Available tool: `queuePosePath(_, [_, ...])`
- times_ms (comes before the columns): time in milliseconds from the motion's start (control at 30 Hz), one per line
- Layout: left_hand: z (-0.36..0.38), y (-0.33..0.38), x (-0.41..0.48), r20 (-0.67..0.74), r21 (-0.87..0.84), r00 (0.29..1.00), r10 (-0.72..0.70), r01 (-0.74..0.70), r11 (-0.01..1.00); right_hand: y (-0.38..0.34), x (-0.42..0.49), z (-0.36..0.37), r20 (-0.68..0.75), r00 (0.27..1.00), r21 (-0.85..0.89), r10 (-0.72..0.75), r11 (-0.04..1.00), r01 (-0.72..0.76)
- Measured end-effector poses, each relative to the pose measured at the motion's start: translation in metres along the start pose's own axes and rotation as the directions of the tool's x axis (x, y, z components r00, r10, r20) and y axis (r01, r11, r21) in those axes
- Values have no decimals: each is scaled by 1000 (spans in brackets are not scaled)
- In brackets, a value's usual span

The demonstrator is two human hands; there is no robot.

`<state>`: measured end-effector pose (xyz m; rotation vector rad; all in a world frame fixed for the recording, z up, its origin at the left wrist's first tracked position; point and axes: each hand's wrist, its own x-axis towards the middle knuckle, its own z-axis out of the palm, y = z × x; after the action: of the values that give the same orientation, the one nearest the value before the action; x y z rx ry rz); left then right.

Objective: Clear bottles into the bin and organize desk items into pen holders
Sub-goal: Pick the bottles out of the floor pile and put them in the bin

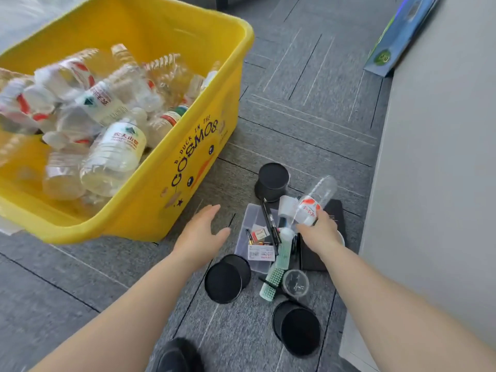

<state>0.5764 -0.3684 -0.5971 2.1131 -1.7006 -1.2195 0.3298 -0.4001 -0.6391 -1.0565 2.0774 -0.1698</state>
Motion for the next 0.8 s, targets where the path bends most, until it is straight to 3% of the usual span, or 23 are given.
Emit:
queuePosePath(333, [50,-40,10,186,117,981,-51,29,993,4,44,37,-66,998,70,3,998,2])
queuePosePath(633, [60,-46,-22,231,172,969,-85,45,984,11,15,30,-152,988,183,37,983,-9])
queuePosePath(733, [63,-44,-31,244,292,957,-155,80,953,4,2,20,-172,985,284,17,958,33])
queuePosePath(800, [68,-42,-36,244,351,952,-186,93,932,-9,-5,14,-172,985,445,13,893,66])
